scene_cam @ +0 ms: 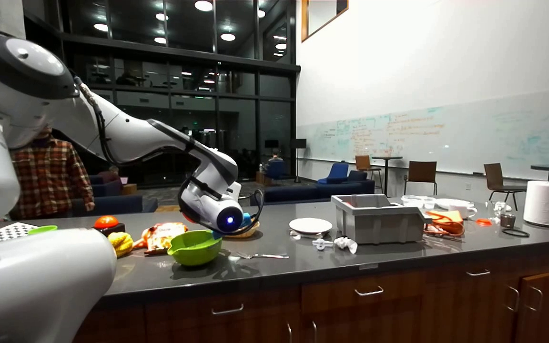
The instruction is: Transfer the beans from the blue bowl to the green bowl
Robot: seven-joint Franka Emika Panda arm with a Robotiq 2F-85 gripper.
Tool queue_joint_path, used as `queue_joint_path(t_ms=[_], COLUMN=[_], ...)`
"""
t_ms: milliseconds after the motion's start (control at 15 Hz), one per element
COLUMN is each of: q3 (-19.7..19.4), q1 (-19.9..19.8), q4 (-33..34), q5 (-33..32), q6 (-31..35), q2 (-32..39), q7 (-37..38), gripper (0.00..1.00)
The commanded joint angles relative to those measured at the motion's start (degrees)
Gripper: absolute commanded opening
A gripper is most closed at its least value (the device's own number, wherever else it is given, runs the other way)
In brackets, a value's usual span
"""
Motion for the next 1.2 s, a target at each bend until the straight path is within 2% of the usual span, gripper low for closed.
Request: queue_joint_path(t_ms=[0,667,1133], q3=[-1.9,-7.8,-9.6], q1=[1.5,3.8,6.6], q4=[2.0,5.5,3.7], q5=[-0.1,-0.1,-0.5], q6=[1.1,0.5,0.5], q2=[3.4,11.4,19.6], q7=[0.0,-0.1,-0.2], gripper=[0.02,0.02,0.02])
